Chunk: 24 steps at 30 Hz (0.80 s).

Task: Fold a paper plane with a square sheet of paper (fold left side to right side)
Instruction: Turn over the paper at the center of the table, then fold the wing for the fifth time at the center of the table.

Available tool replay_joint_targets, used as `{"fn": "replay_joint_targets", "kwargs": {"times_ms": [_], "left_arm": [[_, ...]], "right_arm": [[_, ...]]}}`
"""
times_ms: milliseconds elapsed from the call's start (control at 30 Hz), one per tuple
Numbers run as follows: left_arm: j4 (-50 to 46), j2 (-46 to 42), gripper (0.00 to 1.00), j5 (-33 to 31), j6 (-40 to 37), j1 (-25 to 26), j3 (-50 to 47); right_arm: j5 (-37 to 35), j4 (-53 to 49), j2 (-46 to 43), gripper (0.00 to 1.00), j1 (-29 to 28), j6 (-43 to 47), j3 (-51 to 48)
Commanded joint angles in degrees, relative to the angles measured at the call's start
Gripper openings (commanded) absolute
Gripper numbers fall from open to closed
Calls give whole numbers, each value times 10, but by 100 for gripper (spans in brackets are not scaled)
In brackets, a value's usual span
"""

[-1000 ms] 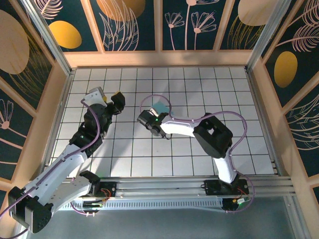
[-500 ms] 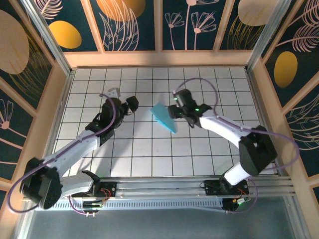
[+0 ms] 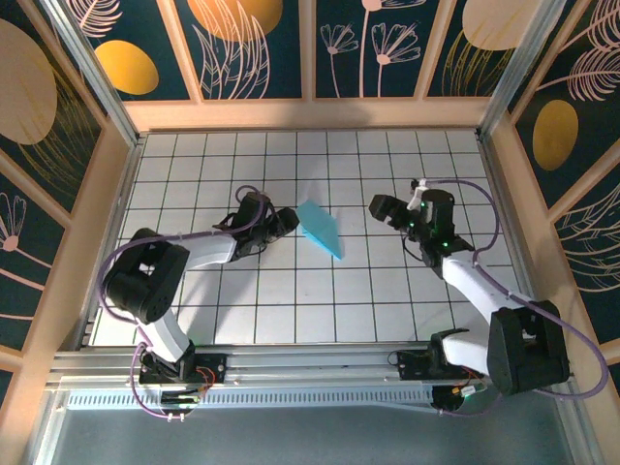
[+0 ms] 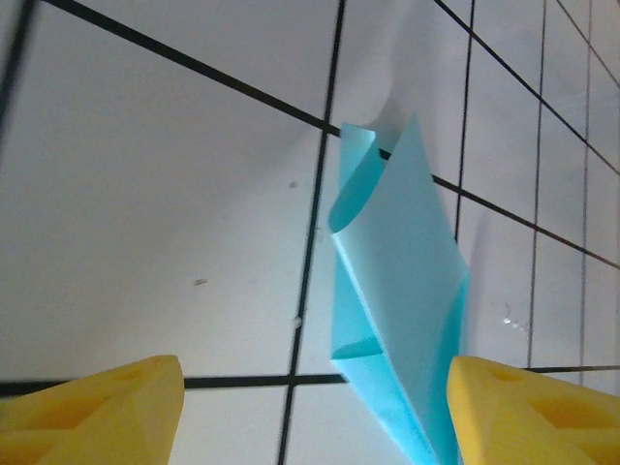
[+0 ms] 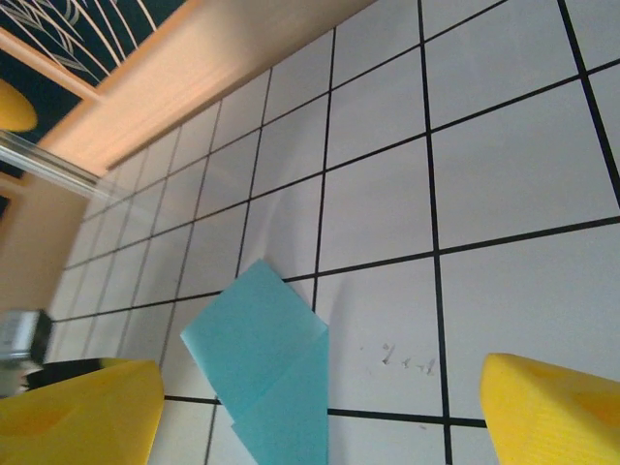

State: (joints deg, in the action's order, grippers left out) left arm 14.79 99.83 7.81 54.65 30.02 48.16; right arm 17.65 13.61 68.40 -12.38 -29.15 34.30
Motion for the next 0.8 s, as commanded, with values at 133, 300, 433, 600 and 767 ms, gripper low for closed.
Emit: {"fn": "replay_joint_targets", "kwargs": {"times_ms": [133,300,433,600,767], "left_arm": [[66,80,71,57,59,0,56],[87,122,62,69,67,-10,89],[108,138,40,76,70,-25,97],[154,134,12,104,61,-43,79],[166,89,0,127,15,-52,38]], "right_arm": [[66,41,-42,85,34,-27,-19],[84,45,-61,85,53,-31,-28],[100,66,-71,85,64,-40,-43],[148,167,-66,82,84,-74,-89],[221,243,-20,78,100,-106,-106]]}}
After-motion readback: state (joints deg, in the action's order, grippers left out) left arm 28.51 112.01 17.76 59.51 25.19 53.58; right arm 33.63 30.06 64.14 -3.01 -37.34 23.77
